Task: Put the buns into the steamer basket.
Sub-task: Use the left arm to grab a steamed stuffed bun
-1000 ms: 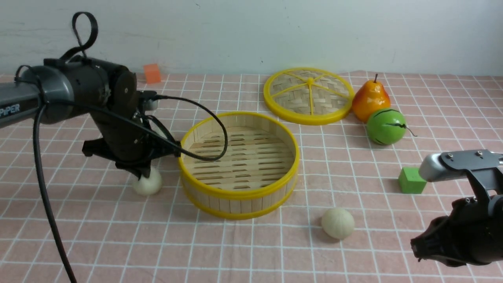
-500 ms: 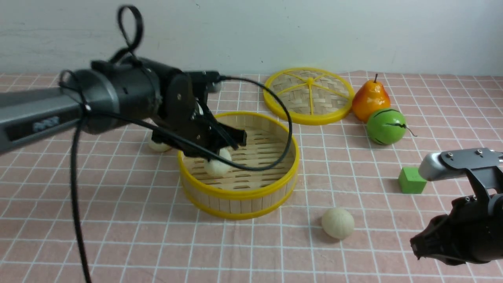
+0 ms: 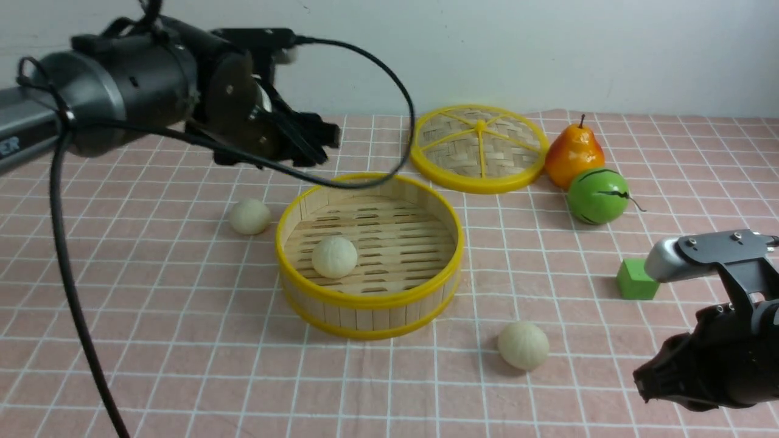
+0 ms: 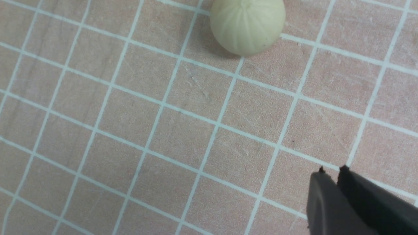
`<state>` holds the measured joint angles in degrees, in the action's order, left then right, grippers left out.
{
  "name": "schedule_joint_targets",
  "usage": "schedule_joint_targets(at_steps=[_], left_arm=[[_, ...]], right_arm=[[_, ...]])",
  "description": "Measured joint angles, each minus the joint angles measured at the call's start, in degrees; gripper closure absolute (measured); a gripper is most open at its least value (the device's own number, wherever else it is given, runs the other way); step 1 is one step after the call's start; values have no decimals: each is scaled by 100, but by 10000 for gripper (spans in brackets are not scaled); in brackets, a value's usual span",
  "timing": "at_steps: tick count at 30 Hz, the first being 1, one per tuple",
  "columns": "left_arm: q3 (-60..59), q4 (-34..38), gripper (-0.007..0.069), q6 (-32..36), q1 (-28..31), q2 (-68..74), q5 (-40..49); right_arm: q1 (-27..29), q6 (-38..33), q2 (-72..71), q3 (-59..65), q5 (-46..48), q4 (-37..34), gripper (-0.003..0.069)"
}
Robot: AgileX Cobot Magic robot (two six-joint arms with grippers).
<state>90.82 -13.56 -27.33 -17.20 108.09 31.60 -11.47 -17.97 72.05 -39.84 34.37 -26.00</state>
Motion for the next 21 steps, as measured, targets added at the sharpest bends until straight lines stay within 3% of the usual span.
schedule_joint_targets(at_steps=[5,18,20,21], left_arm=[[7,13,161,-239,524,613,-199],[1,-7,285,-287,557,1522,-1331],[1,-33,337,-315,569,1575,-1351],[1,-68,414,-328,569,1628,-1352]], right_arm=[[0,-2,99,0,-7,-171,592],[0,-178,126,0,-18,-495,580],[0,-254,126,0,-18,-501,578],[0,-266,126,0,-18,-518,578]])
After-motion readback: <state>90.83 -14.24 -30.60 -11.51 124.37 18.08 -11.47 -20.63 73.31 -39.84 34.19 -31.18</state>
